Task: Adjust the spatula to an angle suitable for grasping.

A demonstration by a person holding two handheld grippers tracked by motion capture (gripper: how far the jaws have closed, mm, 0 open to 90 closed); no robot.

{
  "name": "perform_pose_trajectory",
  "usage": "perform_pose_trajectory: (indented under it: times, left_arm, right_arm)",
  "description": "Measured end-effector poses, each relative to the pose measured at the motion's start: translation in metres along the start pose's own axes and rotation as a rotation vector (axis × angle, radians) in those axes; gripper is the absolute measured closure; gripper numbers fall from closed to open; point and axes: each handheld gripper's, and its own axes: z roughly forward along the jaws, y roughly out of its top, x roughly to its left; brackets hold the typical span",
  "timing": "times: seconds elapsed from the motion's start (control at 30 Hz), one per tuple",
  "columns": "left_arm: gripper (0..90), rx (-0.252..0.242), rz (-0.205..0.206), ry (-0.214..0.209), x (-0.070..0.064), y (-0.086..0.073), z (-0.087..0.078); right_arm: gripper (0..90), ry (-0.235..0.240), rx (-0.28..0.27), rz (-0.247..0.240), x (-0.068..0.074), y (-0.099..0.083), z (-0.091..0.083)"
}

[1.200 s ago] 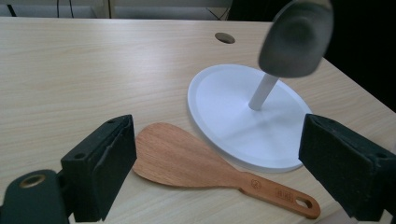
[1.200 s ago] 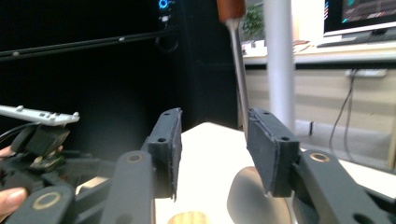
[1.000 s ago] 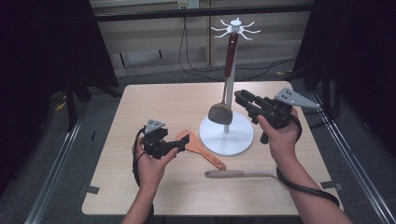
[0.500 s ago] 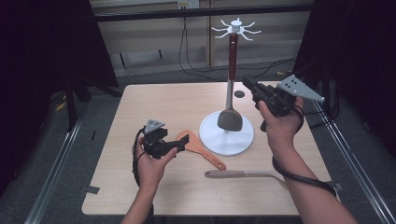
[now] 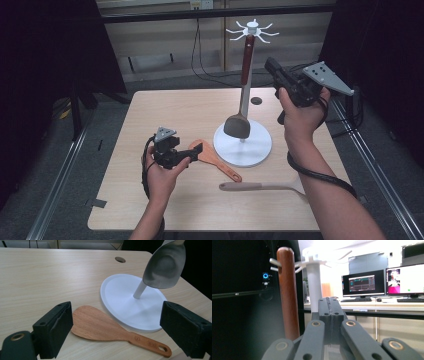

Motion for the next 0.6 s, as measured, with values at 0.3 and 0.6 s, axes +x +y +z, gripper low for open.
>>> perform_pose_trajectory:
  times: [0.3,0.6]
  left_arm:
    - [11.2,-0.001,0.002,-0.003,0.001,0.000,0.000]
    - [11.2,-0.009,0.004,-0.006,0.001,0.000,0.000]
  right_arm:
    - [90.0,-0.022,-0.054,0.004,0.003,0.014,0.008]
    - [90.0,-0.015,-0.085,-0.013,0.009,0.022,0.013]
